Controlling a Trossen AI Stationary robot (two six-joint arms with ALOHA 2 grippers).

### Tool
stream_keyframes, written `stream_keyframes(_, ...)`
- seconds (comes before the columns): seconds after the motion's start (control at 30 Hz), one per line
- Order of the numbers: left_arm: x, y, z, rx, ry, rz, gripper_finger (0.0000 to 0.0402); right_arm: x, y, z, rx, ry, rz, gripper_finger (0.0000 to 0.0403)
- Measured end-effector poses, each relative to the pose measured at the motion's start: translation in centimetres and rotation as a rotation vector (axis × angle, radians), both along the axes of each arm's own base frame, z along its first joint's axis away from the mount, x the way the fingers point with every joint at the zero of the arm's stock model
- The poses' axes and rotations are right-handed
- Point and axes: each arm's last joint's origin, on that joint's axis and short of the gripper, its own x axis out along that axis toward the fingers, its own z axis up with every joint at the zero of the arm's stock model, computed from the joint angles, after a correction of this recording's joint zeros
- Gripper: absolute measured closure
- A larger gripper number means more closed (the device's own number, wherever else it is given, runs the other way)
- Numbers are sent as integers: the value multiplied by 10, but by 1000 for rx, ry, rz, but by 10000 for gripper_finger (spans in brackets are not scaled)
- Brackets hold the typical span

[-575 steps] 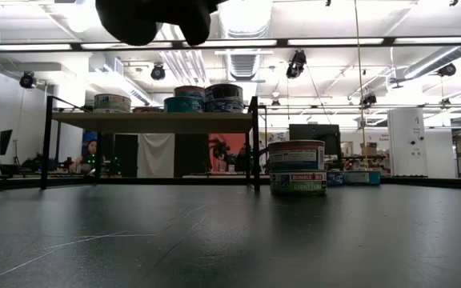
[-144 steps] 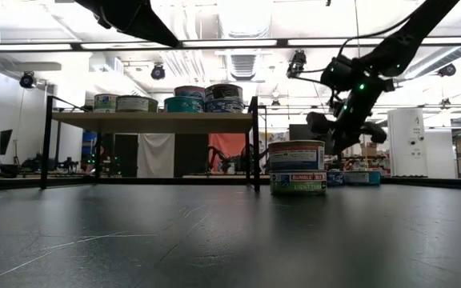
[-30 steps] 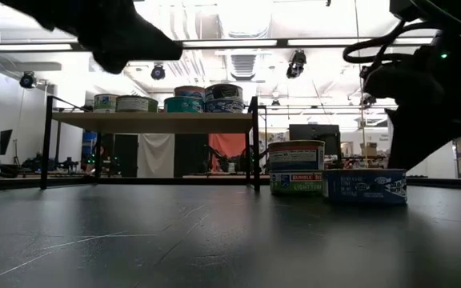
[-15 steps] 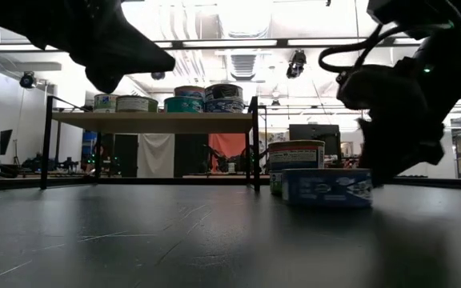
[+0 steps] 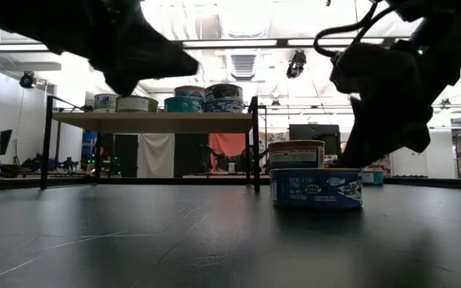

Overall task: Stack canned seafood by type on shelf
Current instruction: Stack the blue tuna can on top of the blue tuna can on the shelf

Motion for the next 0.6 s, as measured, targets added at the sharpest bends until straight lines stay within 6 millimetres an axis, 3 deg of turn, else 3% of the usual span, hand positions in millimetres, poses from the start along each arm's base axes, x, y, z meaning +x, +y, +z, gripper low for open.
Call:
stream_keyframes(0.27,39,-19,-13,167,54,-32,401,0,0,5,-11,-13,26,390)
stream_keyframes(0.6,69,-11,-38,199,121,-36,401,0,0,5,-26,-6,46,390)
